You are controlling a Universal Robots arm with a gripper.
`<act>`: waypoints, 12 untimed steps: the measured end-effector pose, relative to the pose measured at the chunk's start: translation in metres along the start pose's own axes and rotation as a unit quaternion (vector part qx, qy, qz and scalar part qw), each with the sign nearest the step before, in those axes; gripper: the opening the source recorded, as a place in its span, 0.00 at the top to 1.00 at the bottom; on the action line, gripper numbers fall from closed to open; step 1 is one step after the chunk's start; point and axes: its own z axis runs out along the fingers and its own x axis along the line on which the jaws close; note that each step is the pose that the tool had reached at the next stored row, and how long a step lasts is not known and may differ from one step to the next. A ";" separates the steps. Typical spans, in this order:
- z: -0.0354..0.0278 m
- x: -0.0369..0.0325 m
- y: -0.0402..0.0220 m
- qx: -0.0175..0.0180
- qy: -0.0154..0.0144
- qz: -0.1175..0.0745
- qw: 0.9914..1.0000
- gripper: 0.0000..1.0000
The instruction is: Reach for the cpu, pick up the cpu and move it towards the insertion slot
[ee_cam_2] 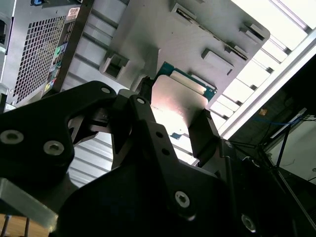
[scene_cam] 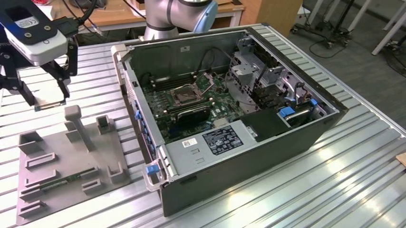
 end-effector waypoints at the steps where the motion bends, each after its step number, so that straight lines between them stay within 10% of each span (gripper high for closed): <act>1: 0.0000 0.0000 0.0000 0.000 0.000 0.000 1.000 0.46; 12: -0.0001 -0.0065 -0.0002 0.000 0.000 0.000 1.000 0.46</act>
